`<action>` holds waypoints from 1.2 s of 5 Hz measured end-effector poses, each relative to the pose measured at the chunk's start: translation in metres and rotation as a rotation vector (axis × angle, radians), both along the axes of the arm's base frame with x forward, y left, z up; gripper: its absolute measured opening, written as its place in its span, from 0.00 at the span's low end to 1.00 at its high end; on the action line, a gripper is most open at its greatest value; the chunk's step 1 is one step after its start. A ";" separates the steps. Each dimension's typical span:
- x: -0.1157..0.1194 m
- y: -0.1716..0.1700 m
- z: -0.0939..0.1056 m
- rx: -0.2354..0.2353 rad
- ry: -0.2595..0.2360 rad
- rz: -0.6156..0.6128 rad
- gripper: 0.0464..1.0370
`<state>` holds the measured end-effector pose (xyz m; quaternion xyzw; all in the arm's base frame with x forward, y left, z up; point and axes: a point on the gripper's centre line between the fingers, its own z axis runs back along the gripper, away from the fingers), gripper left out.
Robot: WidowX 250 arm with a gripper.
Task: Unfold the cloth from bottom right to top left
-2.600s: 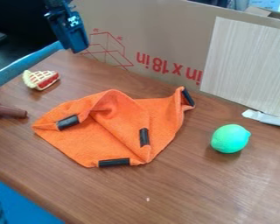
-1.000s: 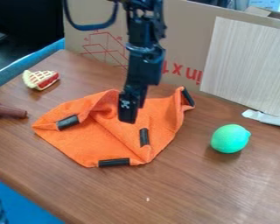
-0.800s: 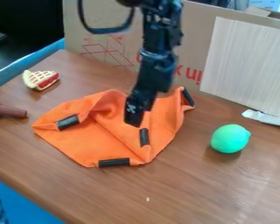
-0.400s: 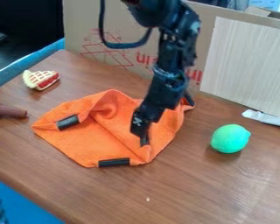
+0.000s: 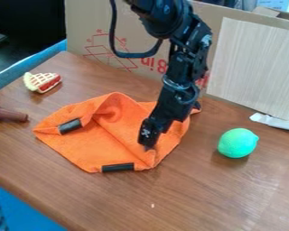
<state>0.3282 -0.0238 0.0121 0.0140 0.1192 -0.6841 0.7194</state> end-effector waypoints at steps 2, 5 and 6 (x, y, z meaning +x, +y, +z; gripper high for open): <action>-0.004 0.001 -0.008 0.009 0.024 0.001 0.96; -0.013 0.017 -0.014 0.020 0.049 0.037 0.92; -0.016 0.021 -0.017 0.014 0.059 0.043 0.65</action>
